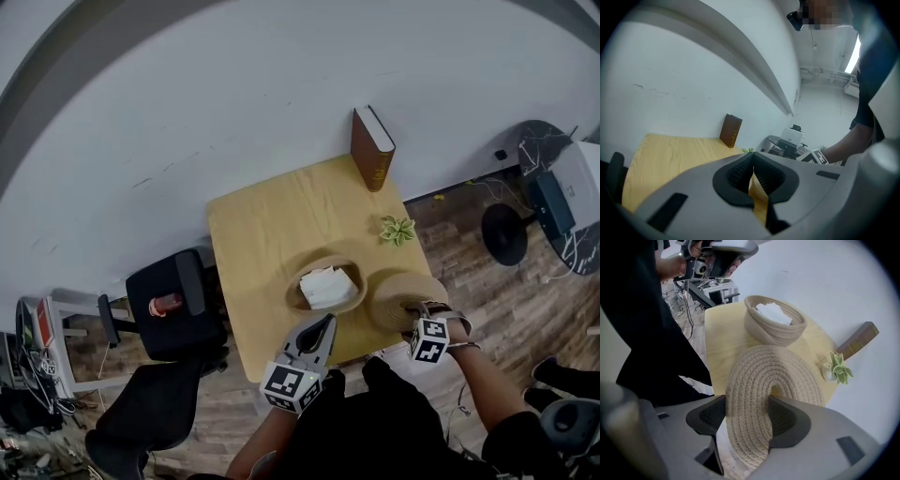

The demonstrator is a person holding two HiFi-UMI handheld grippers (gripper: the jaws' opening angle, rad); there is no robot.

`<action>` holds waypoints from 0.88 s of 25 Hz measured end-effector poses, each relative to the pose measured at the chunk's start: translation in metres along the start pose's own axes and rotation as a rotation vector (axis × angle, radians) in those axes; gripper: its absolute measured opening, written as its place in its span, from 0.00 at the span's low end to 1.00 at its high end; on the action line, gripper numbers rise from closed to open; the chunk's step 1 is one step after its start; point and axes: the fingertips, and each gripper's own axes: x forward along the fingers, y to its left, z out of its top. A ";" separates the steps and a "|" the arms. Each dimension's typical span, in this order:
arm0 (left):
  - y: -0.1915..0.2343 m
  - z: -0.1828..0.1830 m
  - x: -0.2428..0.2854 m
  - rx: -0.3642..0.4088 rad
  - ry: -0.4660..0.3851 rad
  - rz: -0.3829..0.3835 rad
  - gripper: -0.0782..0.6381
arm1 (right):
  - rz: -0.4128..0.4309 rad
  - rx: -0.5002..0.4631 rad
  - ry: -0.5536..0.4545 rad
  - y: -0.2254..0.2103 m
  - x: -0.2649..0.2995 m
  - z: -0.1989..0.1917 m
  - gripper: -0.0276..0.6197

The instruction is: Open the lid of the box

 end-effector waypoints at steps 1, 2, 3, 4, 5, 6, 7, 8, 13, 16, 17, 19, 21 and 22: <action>-0.001 -0.001 0.000 -0.001 0.003 0.004 0.13 | 0.009 0.002 -0.005 0.000 0.003 0.001 0.51; -0.001 -0.003 0.000 -0.003 0.006 0.008 0.13 | 0.018 0.004 -0.010 0.000 0.006 0.002 0.51; -0.002 -0.004 -0.001 -0.005 0.009 0.013 0.13 | 0.026 0.003 -0.015 0.000 0.008 0.003 0.51; -0.002 -0.006 -0.001 -0.007 0.012 0.018 0.13 | 0.033 0.000 -0.017 0.000 0.010 0.004 0.51; -0.002 -0.007 -0.001 -0.009 0.013 0.022 0.13 | 0.040 -0.005 -0.018 0.000 0.013 0.005 0.51; -0.003 -0.007 -0.001 -0.011 0.014 0.026 0.13 | 0.047 -0.010 -0.018 0.000 0.015 0.005 0.51; -0.004 -0.006 -0.002 -0.013 0.013 0.029 0.13 | 0.055 -0.014 -0.017 0.000 0.018 0.005 0.51; -0.005 -0.004 -0.003 -0.014 0.010 0.030 0.13 | 0.061 -0.017 -0.018 0.001 0.020 0.004 0.51; -0.005 0.005 -0.007 -0.010 -0.012 0.041 0.13 | 0.063 -0.036 -0.039 0.002 0.023 0.005 0.51; -0.003 0.004 -0.008 -0.013 -0.012 0.051 0.13 | 0.041 -0.055 -0.061 0.002 0.017 0.010 0.52; -0.003 0.005 -0.008 -0.014 -0.014 0.052 0.13 | 0.030 -0.056 -0.069 0.000 0.012 0.013 0.52; -0.003 0.008 -0.008 -0.012 -0.022 0.054 0.13 | 0.000 -0.055 -0.096 -0.004 -0.002 0.022 0.52; -0.004 0.013 -0.008 -0.007 -0.032 0.055 0.13 | -0.039 -0.049 -0.139 -0.010 -0.022 0.035 0.52; -0.004 0.016 -0.008 -0.005 -0.038 0.055 0.13 | -0.061 -0.044 -0.165 -0.014 -0.033 0.043 0.52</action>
